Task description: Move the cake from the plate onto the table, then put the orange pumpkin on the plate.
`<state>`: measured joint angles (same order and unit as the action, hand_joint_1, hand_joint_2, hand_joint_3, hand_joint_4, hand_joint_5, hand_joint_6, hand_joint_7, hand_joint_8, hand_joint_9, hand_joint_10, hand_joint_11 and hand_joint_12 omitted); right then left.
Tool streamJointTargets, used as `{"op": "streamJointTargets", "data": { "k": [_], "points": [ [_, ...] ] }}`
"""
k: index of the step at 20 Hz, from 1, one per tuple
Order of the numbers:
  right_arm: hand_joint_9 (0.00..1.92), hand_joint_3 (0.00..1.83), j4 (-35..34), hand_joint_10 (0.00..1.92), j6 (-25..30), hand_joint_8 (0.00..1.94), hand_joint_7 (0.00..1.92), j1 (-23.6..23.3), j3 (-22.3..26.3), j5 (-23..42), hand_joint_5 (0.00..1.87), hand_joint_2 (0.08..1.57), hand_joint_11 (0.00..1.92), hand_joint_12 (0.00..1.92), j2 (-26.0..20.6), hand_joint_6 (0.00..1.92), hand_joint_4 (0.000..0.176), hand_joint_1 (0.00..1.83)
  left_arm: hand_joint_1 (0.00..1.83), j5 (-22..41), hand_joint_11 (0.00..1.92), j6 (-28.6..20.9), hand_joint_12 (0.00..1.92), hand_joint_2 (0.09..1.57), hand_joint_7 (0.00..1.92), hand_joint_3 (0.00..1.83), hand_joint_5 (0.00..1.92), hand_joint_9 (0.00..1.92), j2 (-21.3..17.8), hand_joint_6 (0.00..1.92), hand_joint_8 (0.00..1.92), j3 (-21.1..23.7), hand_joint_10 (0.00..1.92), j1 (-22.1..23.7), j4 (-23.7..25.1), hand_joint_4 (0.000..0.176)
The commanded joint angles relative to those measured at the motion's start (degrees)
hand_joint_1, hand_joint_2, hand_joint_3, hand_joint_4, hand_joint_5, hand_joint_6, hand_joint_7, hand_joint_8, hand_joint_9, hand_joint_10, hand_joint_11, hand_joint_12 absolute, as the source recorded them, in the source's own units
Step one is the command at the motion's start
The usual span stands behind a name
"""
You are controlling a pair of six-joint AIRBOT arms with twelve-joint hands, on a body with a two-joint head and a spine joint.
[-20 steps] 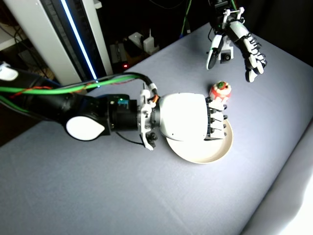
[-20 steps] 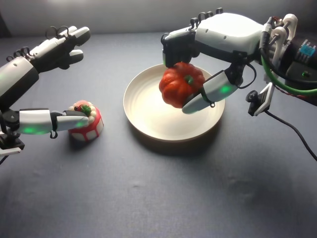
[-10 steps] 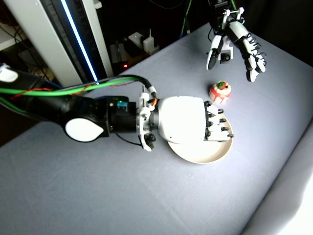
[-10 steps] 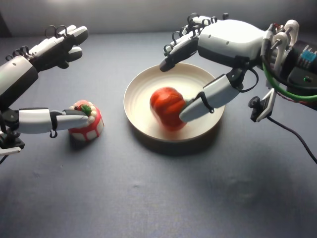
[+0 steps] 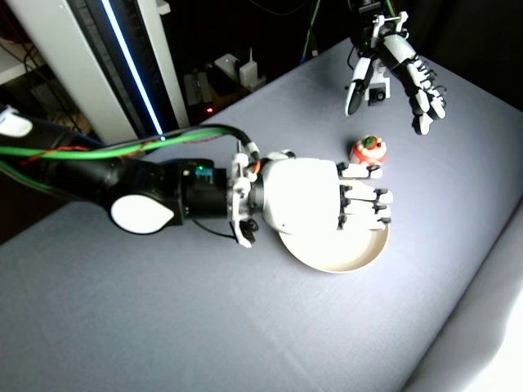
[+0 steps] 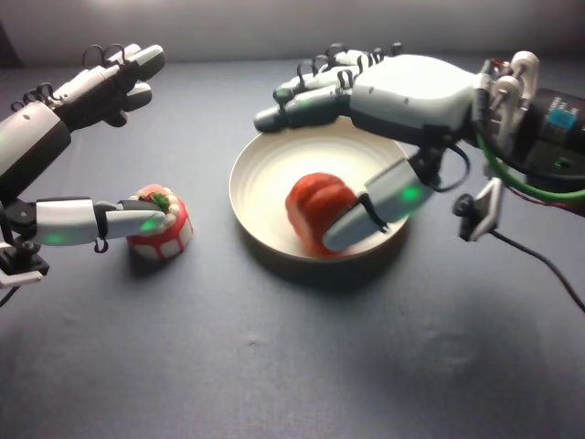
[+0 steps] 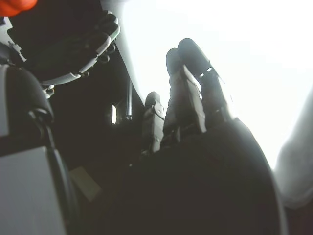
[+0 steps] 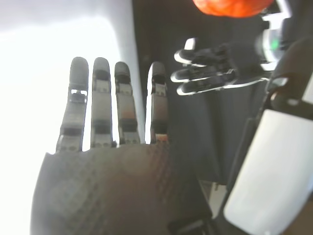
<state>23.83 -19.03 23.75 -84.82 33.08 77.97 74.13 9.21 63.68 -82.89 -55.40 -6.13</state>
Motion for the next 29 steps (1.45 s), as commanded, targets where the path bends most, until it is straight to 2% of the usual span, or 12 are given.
{"op": "streamJointTargets", "data": {
  "k": [1,2,3,4,12,13,14,17,19,22,26,29],
  "points": [
    [0.15,0.01,-2.3,0.01,0.5,0.01,0.22,-0.7,0.6,5.9,0.41,0.70,0.00,0.20,-2.6,0.00,0.146,0.83,1.07,6.8,0.00,-0.2,1.48,0.91,0.00,0.00,0.10,0.33,-0.5,0.00,0.00,0.0,0.00,0.3,-1.9,0.118],
    [0.14,0.04,-1.9,0.01,0.5,0.00,0.19,-1.0,1.4,5.9,0.37,0.80,0.00,0.03,-3.8,0.00,0.087,0.95,1.07,6.6,0.00,-0.2,1.49,0.90,0.00,0.00,0.11,0.31,-0.6,0.01,0.00,0.2,0.00,0.3,-2.0,0.130],
    [0.14,0.04,-0.8,0.01,0.5,0.00,0.19,-1.6,2.8,5.5,0.37,0.80,0.00,0.03,-5.6,0.00,0.087,0.95,1.07,6.6,0.00,-0.2,1.49,0.90,0.00,0.00,0.11,0.31,-0.9,0.01,0.00,0.6,0.00,-0.2,-2.4,0.130],
    [0.12,0.05,0.1,0.00,0.3,0.00,0.18,-2.2,3.9,4.7,0.30,0.85,0.05,0.03,-6.9,0.00,0.002,0.92,1.08,6.8,0.00,-0.2,1.54,0.88,0.00,0.00,0.11,0.26,-1.2,0.01,0.00,0.9,0.00,-0.7,-2.8,0.126],
    [0.31,0.00,0.8,0.01,-5.7,0.01,0.32,-3.8,16.5,3.7,0.36,0.81,0.00,0.94,-24.9,0.00,0.039,0.95,1.23,13.7,0.00,-0.2,1.36,0.94,0.00,0.01,0.01,0.30,-6.0,0.00,0.00,5.8,0.03,-11.1,-12.5,0.105],
    [0.31,0.00,-0.2,0.01,-7.6,0.01,0.32,-3.8,18.5,3.7,0.36,0.81,0.00,0.94,-27.2,0.00,0.039,0.95,1.23,15.0,0.00,-0.2,1.36,0.94,0.00,0.01,0.01,0.30,-6.6,0.00,0.00,6.4,0.03,-12.8,-13.9,0.105],
    [0.23,0.00,-1.0,0.03,-8.9,0.01,0.28,-3.7,20.1,3.7,0.37,0.80,0.00,0.30,-29.4,0.00,0.061,1.00,1.13,16.6,0.00,-0.2,1.23,0.94,0.00,0.01,0.00,0.33,-7.1,0.00,0.00,7.1,0.04,-14.8,-15.6,0.131],
    [0.19,0.00,-4.7,0.00,-13.7,0.00,0.27,-3.9,27.8,4.2,0.36,0.82,0.00,0.12,-40.0,0.00,0.079,0.99,1.12,25.0,0.00,-0.2,0.97,0.96,0.00,0.01,0.00,0.19,-9.1,0.00,0.00,10.7,0.00,-24.1,-24.7,0.163],
    [0.22,0.00,-13.7,0.00,-24.0,0.00,0.29,-1.2,33.8,7.3,0.37,0.81,0.00,0.16,-47.4,0.00,0.079,1.00,1.13,25.0,0.00,-0.2,0.85,0.96,0.00,0.01,0.00,0.16,-9.7,0.00,0.00,12.1,0.01,-26.6,-25.9,0.164],
    [0.23,0.01,-25.3,0.00,-33.6,0.02,0.30,6.8,38.5,15.3,0.30,0.92,0.01,0.25,-52.1,0.00,0.000,0.99,1.17,25.0,0.00,-0.2,0.78,0.95,0.00,0.00,0.00,0.19,-9.3,0.00,0.00,12.4,0.03,-28.3,-27.2,0.085],
    [0.22,0.00,-33.8,0.00,-38.1,0.00,0.25,14.4,38.7,20.8,0.33,0.96,0.00,0.21,-51.9,0.00,0.000,1.00,1.16,25.0,0.00,-0.2,0.04,1.01,0.00,0.01,0.00,0.16,-8.5,0.00,0.00,11.7,0.01,-30.7,-30.1,0.115],
    [0.25,0.00,-36.6,0.00,-41.9,0.00,0.30,15.1,38.5,20.7,0.34,0.92,0.00,0.30,-51.3,0.00,0.004,0.97,1.11,25.0,0.00,-0.2,0.00,1.02,0.00,0.01,0.00,0.13,-9.8,0.00,0.00,12.3,0.00,-32.2,-31.3,0.106]
  ]
}}
